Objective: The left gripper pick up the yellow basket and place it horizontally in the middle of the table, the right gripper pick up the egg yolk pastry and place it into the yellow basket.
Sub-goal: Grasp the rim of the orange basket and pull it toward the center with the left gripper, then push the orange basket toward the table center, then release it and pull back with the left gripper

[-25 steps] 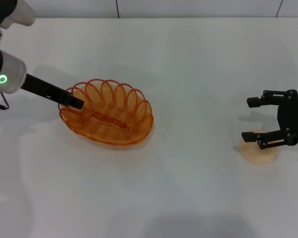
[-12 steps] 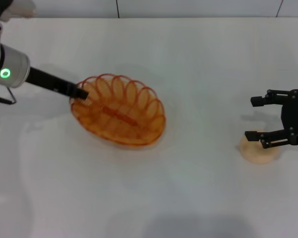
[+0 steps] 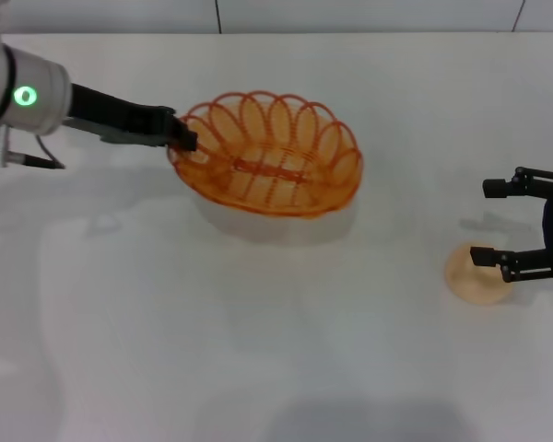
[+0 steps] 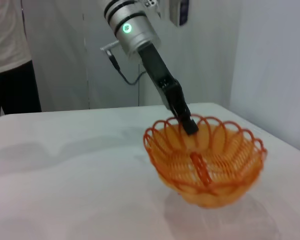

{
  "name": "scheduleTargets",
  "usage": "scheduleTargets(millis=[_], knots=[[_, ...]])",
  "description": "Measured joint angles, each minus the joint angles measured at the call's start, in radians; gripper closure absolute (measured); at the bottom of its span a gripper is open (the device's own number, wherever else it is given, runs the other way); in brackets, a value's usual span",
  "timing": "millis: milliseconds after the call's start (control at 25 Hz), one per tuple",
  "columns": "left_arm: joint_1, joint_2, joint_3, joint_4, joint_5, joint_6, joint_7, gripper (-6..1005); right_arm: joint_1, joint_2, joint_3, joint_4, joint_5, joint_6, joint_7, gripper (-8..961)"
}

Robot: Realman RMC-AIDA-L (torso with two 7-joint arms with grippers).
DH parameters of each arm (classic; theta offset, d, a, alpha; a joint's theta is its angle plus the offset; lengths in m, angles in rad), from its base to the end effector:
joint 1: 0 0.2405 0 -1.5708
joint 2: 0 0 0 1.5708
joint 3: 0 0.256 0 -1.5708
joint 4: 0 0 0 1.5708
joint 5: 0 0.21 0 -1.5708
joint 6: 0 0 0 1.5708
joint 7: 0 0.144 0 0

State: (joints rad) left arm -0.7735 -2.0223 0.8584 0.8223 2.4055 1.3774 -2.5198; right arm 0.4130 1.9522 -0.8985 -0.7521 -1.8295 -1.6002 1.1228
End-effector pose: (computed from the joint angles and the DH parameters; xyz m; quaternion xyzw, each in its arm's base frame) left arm -0.2192 0.4095 0.0206 -0.8274 -0.5373 -0.0494 0.1559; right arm 0.2833 0.3159 0.0446 -0.9678 0.0498 0.1880 0.1597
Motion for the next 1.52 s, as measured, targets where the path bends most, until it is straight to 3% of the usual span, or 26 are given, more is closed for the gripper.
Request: scheduleTargets(millis=[360, 680, 1160, 1520], knots=[[-0.07, -0.022, 0.125, -0.052, 0.04, -0.043, -0.256, 915, -0.009, 0.007, 0.003, 0.002, -0.004, -0.006, -0.036, 80], [-0.104, -0.056, 0.133, -0.111, 0.031, -0.097, -0.294, 915, -0.018, 0.008, 0.003, 0.001, -0.008, -0.025, -0.064, 80], [-0.101, -0.055, 0.13, -0.155, -0.062, -0.137, -0.288, 897, -0.024, -0.001, 0.002, 0.003, -0.01, -0.031, -0.074, 79], [-0.11, -0.058, 0.138, -0.184, -0.076, -0.129, -0.261, 736, -0.029, -0.001, 0.003, 0.006, -0.01, -0.032, -0.086, 80]])
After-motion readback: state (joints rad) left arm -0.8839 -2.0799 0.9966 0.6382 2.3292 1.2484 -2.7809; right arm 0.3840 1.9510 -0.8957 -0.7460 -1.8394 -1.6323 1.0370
